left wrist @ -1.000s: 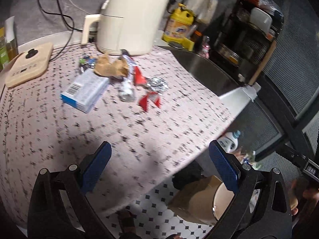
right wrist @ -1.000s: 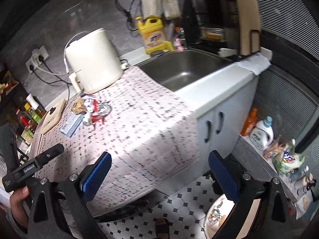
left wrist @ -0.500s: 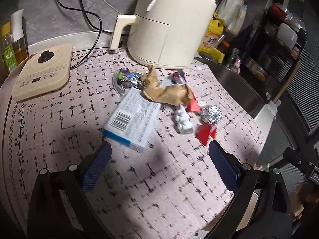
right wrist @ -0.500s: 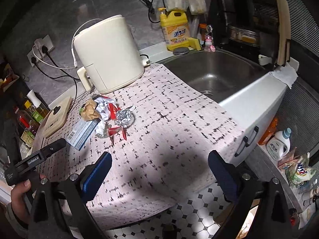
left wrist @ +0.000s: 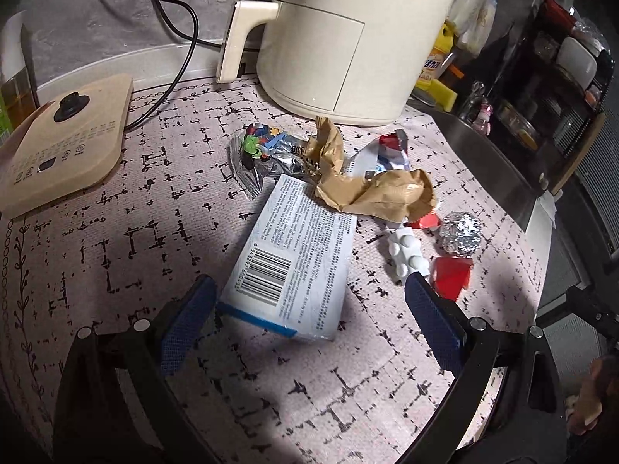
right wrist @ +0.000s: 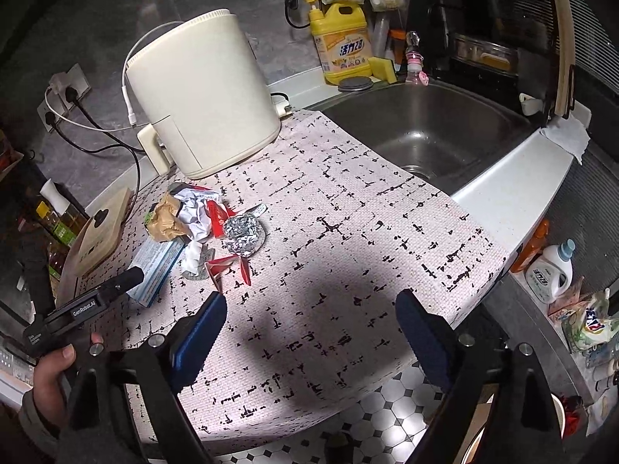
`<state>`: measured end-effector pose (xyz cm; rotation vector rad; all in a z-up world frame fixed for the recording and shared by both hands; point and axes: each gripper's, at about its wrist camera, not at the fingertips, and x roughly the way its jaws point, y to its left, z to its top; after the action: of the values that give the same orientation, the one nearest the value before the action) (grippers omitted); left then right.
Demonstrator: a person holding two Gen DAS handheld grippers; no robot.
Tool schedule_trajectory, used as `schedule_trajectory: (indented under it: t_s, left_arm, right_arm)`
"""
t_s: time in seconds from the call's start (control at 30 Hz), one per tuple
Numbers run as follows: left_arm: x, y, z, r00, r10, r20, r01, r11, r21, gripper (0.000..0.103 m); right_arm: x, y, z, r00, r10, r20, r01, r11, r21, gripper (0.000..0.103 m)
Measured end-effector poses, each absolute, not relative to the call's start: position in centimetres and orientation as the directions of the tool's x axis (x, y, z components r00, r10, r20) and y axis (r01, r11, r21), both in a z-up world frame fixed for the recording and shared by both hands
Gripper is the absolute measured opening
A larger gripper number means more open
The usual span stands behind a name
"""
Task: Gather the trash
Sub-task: 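Grasp the blue-white cardboard box with the left tool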
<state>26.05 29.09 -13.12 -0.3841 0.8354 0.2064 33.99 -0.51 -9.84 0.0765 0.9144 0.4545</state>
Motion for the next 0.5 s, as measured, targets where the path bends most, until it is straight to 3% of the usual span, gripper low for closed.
schedule_trajectory:
  t_s: [0.17,0.27,0.5]
  left_arm:
    - [27.2,29.2,-13.7,0.648,0.032,-0.761,-0.318,0.919,-0.232,0.092]
    - [27.6,28.9,-14.0,0.639,0.028,-0.769,-0.303,0.928,-0.218,0.066]
    - [26.0,28.8,-13.1,0.663,0.033,-0.748,-0.294,0.93,-0.219,0.065]
  right_arm:
    - [34.4,-0.3,-10.2,0.517,0.405,-0.754,-0.338,0.906,0.255,0.086]
    - [34.7,0.3,-10.4,0.506,0.409,-0.759,-0.347,0.903,0.255,0.083]
    - [35.3,3.2,-11.2,0.457,0.449,-0.768,-0.411,0.872,0.265,0.081]
